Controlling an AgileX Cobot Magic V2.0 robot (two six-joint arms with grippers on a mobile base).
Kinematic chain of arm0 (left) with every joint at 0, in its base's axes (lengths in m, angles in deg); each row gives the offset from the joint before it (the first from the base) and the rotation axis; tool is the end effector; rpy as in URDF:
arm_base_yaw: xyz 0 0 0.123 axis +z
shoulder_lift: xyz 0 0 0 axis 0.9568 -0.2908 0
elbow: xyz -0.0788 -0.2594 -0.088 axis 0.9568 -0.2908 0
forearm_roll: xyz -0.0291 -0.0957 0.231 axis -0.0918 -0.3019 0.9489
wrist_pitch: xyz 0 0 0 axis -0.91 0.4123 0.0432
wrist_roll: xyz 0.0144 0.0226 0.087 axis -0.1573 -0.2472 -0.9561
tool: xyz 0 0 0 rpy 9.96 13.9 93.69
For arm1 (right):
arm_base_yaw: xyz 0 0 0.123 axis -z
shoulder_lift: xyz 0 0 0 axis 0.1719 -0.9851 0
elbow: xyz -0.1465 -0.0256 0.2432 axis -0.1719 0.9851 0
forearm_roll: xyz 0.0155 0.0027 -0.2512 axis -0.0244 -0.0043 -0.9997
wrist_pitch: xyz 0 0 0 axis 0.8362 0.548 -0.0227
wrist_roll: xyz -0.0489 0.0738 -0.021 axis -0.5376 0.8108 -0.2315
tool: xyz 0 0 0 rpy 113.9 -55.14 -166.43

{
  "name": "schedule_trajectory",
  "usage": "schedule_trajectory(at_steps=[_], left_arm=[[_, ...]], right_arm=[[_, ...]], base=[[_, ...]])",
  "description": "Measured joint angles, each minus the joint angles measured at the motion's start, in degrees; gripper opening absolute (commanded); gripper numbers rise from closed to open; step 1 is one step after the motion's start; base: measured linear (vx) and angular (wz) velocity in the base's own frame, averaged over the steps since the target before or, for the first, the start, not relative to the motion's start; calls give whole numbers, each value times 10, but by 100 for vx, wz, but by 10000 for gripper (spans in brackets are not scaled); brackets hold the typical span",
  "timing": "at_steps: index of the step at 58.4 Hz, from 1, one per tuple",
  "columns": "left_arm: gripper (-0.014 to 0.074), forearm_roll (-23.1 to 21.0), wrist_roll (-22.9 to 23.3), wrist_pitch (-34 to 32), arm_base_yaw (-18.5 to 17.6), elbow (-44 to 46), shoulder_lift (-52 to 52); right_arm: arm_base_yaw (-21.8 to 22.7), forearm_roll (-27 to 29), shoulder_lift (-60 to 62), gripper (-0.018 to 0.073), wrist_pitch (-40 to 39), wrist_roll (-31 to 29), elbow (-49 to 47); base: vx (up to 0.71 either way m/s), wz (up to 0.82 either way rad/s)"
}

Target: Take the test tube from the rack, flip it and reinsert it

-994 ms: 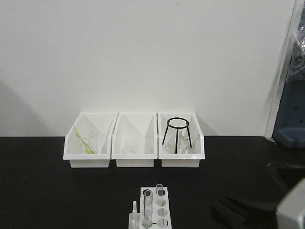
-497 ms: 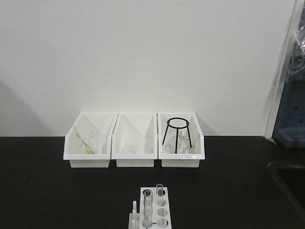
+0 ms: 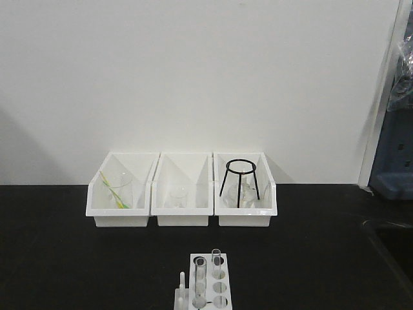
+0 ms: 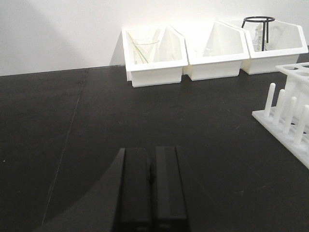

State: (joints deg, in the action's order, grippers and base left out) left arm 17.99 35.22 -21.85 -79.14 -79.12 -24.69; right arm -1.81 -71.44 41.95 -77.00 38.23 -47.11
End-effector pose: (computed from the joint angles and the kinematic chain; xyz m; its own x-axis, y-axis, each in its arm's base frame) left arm 0.0551 -0.0022 0.1848 -0.1451 0.0350 -0.9888 0.0685 0.9973 0.0253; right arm 0.0677 0.0142 0.2138 -0.0228 -0.0114 -0.9997 -0.2044 0.9789 -0.0065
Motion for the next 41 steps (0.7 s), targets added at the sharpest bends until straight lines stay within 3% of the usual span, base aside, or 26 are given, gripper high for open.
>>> schedule_trajectory(at_steps=[10, 41], left_arm=[[-7, 0, 0, 1, 0, 0, 0], [-6, 0, 0, 0, 0, 0, 0]], right_arm=[[45, -1, 87, -13, 51, 31, 32], [45, -9, 94, -11, 61, 35, 32]], base=[[0, 0], [0, 0]])
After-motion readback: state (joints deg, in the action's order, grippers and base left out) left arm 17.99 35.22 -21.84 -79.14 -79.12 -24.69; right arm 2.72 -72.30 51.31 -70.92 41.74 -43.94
